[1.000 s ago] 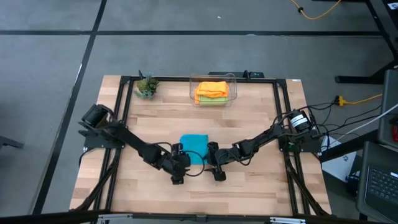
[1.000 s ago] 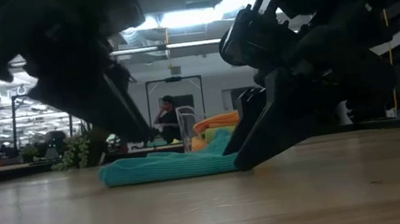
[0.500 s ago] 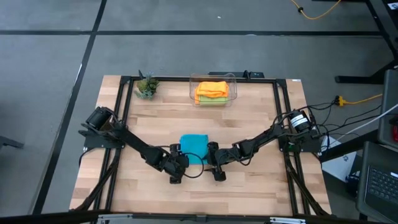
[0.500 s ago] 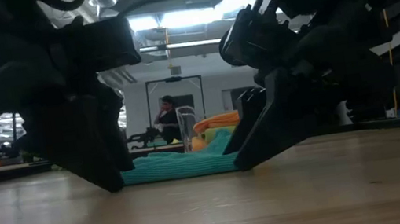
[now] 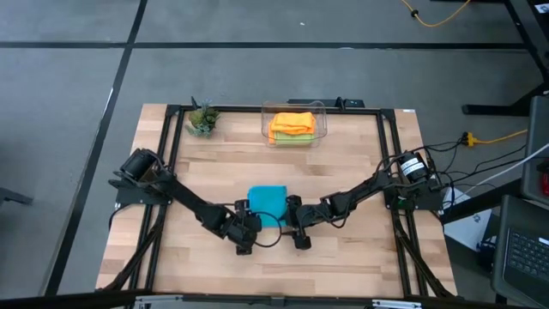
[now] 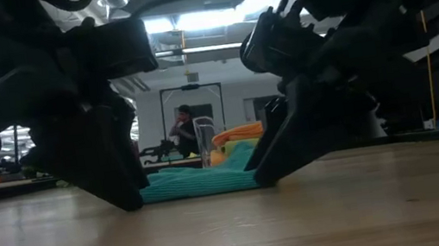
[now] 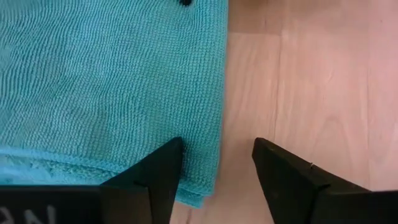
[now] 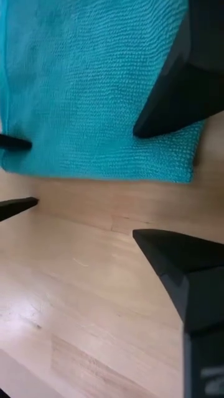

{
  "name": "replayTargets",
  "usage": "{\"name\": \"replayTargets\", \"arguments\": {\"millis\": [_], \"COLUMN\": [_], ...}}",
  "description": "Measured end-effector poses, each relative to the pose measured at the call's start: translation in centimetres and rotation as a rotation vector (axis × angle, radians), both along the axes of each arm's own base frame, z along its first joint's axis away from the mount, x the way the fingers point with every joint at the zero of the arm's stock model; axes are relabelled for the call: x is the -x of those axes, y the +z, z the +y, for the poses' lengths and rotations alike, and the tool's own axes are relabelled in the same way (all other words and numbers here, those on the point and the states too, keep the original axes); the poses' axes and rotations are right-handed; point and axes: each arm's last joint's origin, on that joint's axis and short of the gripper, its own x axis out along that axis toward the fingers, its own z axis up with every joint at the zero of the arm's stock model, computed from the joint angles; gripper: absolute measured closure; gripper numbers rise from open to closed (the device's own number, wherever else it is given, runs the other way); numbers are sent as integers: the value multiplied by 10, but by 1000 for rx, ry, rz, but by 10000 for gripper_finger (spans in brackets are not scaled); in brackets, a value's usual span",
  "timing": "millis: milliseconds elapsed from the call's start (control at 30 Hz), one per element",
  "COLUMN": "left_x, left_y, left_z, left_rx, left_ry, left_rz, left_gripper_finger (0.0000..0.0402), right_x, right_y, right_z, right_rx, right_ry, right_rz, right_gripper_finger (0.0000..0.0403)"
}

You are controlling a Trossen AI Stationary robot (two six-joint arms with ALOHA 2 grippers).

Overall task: Fold microfiber towels
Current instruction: Fold the blue microfiber cloth

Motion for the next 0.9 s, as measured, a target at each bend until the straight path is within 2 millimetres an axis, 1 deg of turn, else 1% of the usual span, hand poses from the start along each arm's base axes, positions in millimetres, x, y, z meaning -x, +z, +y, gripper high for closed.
{"name": "replayTargets", "arguments": {"millis": [100, 400, 567, 667, 733, 767, 833, 900], "left_x": [0, 1, 1, 2, 2, 3, 2, 1], "left_y": [-1, -6, -6, -6, -6, -4, 1, 12], "left_z": [-1, -6, -7, -9, -11, -12, -14, -17], "left_rx": [-8, -27, -11, -12, -1, 8, 27, 54], "left_ry": [-19, -35, 6, 5, 8, 6, 1, -8], "left_rz": [4, 6, -17, -21, -20, -21, -21, -44], "left_gripper_finger": [232, 326, 388, 395, 398, 399, 400, 401], "right_x": [1, 2, 2, 3, 3, 3, 2, 3], "right_y": [-1, -2, -2, -3, -2, -2, 0, 2], "right_z": [0, -2, -1, 0, 2, 3, 4, 4], "right_rx": [6, 5, -11, -67, -118, -130, -156, -173], "right_ry": [-2, -24, -32, -58, -39, -30, -31, -42], "right_rz": [9, 38, 44, 58, 67, 66, 63, 64], "right_gripper_finger": [163, 258, 312, 353, 383, 390, 390, 392]}}
